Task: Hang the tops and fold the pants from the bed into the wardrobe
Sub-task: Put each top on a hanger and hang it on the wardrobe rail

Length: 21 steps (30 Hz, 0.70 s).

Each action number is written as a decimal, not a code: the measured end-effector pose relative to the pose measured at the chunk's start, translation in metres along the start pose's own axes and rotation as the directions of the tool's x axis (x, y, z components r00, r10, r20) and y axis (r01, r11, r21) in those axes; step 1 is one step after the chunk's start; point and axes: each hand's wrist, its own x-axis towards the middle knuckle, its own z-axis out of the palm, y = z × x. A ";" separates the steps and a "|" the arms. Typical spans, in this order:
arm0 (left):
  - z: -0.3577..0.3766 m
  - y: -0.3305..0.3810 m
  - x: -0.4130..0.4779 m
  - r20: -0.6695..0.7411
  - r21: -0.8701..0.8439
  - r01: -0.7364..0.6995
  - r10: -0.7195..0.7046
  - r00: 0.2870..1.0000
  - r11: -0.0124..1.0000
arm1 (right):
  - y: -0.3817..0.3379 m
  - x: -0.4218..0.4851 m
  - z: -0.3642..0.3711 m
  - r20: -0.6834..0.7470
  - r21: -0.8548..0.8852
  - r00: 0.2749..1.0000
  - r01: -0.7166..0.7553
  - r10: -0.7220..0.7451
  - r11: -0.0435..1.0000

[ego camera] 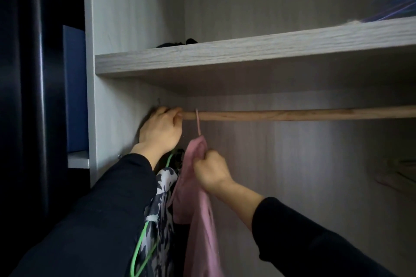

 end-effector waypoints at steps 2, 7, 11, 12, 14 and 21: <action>-0.002 0.001 0.000 0.036 0.008 0.006 -0.007 0.999 1.000 | 0.000 -0.002 0.007 -0.039 0.036 0.999 -0.018 0.019 0.999; -0.003 0.003 -0.004 0.098 0.027 0.020 -0.022 0.995 0.999 | 0.004 -0.007 0.023 -0.149 0.187 0.986 -0.043 0.071 0.982; -0.005 0.006 -0.006 0.157 0.034 0.033 -0.038 0.987 0.999 | 0.010 -0.011 0.018 -0.185 0.226 0.979 -0.044 0.088 0.973; -0.006 0.007 -0.006 0.184 0.034 0.040 -0.046 0.982 0.999 | 0.012 -0.011 0.015 -0.166 0.197 0.983 -0.041 0.074 0.980; -0.009 0.010 -0.006 0.243 0.007 0.076 -0.076 0.967 0.997 | 0.014 -0.011 0.007 -0.099 0.083 0.995 -0.016 0.024 0.996; -0.014 0.080 -0.018 -0.015 -0.196 0.068 -0.073 0.997 0.978 | 0.032 -0.021 -0.070 -0.147 -0.331 0.975 0.109 -0.165 0.937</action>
